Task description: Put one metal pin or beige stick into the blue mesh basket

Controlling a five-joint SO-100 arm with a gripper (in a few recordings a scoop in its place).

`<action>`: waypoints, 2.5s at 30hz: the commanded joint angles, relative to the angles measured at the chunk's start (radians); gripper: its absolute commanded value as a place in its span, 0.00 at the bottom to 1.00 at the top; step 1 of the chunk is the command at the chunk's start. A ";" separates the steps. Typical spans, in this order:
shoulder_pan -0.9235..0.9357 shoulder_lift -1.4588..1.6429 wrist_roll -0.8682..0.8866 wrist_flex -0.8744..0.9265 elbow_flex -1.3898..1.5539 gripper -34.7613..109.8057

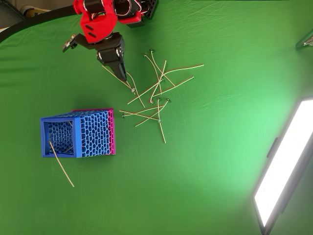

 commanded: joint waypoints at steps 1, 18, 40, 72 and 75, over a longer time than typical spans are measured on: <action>-0.023 0.123 -0.009 -0.018 0.095 0.24; -0.028 0.594 -0.005 -0.074 0.565 0.24; -0.008 0.595 -0.005 -0.241 0.841 0.25; -0.006 0.595 0.005 -0.225 0.841 0.25; -0.006 0.595 0.005 -0.225 0.841 0.25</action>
